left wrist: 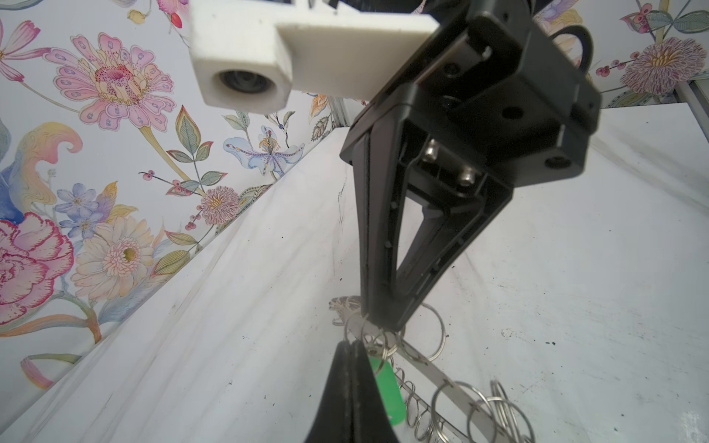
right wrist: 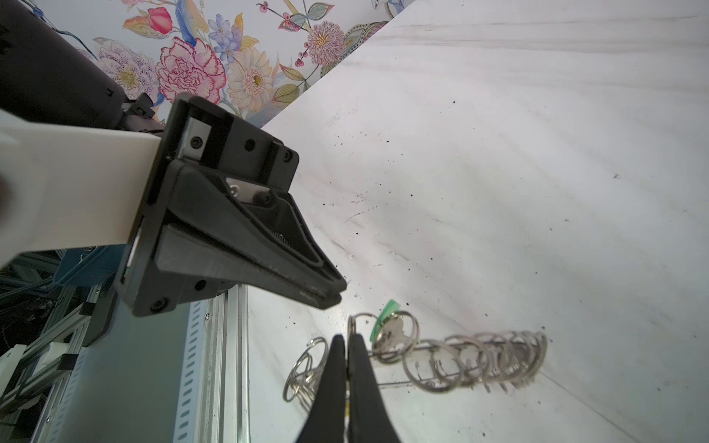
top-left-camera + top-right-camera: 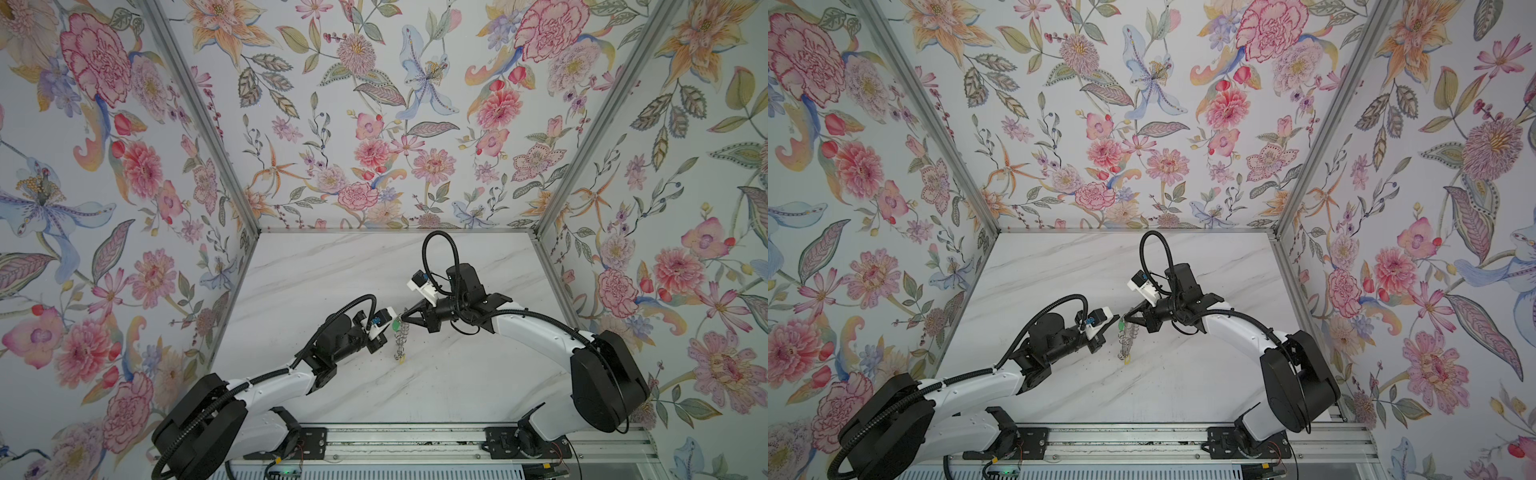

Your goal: Remove the keys from the keyring

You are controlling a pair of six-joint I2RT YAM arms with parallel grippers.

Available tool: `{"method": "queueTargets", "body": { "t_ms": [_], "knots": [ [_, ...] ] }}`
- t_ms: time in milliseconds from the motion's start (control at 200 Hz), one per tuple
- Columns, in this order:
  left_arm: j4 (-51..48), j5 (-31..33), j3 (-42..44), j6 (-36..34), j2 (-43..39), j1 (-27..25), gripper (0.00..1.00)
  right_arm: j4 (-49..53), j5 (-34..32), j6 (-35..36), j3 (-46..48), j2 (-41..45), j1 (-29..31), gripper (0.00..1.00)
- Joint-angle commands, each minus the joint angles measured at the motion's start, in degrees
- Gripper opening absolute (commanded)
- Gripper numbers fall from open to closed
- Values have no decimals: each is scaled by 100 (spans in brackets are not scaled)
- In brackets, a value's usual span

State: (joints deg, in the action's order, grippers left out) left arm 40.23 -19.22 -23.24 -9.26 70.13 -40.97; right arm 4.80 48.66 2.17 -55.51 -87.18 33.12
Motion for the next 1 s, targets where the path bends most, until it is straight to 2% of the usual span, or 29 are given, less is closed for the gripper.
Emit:
{"method": "queueTargets", "body": {
  "t_ms": [0,70,255,525,741,996],
  "knots": [
    [-10,-50,-69,-100,100,-82,2,22,172,143,-206,-66,3,0],
    [-59,-112,-114,-103,180,-81,22,7,213,128,-214,-46,-16,0],
    [-156,-162,-160,-173,211,-85,28,145,353,150,-294,-24,-82,0],
    [-236,-54,-190,-243,252,-96,28,283,443,196,-388,-145,-45,0],
    [-244,-39,-175,-265,230,-103,15,434,482,259,-513,-225,-16,0],
    [-226,-100,-228,-258,346,-148,15,435,532,231,-641,-299,14,0]
  ]
}}
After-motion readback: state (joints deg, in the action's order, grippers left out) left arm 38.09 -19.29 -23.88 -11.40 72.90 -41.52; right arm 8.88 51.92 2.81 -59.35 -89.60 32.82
